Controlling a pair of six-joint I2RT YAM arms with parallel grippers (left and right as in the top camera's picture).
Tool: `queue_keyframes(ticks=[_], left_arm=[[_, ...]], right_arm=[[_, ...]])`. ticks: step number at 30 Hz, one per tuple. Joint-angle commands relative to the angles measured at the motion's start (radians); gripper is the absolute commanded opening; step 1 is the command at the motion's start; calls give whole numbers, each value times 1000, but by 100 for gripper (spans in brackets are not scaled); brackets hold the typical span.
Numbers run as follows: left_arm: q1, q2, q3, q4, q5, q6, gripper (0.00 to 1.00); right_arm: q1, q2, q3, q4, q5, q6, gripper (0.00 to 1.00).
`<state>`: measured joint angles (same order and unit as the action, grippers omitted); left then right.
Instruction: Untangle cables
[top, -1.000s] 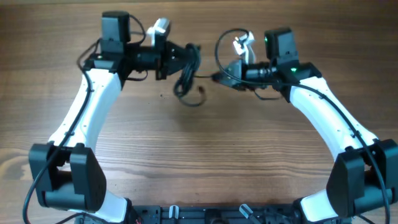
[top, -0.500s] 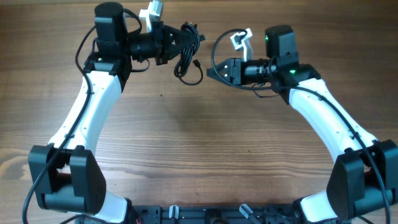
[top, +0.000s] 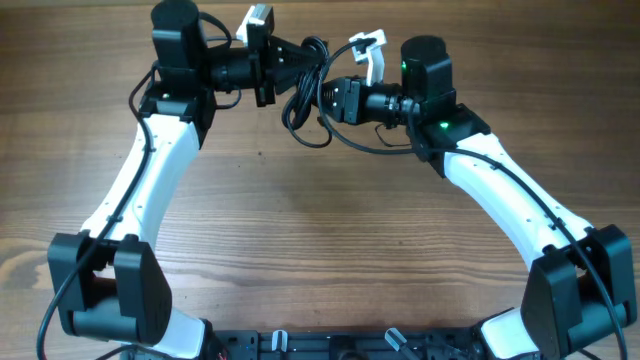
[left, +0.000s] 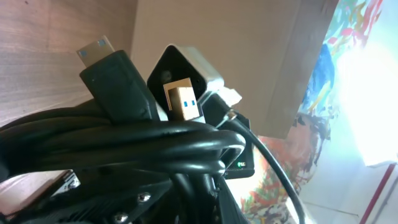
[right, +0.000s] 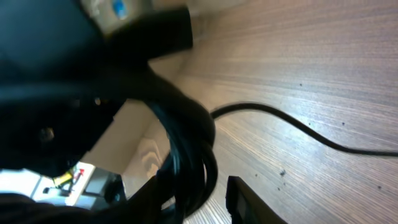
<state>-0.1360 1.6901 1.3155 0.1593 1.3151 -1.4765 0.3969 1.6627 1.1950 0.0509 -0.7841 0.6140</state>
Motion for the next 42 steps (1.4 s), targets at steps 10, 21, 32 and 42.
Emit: queue_keyframes(ticks=[10,21,32,42], left_arm=[[-9,-20,12,10,11,25,4],[54,-20,12,-378,-288,476,4],[-18,-20,12,-802,-642,739,64],[-8,-20,12,-528,-179,975,90]], right_arm=[[38,-17,7,-106,89,92,7],[-30,-262,8,-436,77,-118,4],[-30,-288,8,-657,477,-298,4],[-30,-249,7,-695,504,-484,4]])
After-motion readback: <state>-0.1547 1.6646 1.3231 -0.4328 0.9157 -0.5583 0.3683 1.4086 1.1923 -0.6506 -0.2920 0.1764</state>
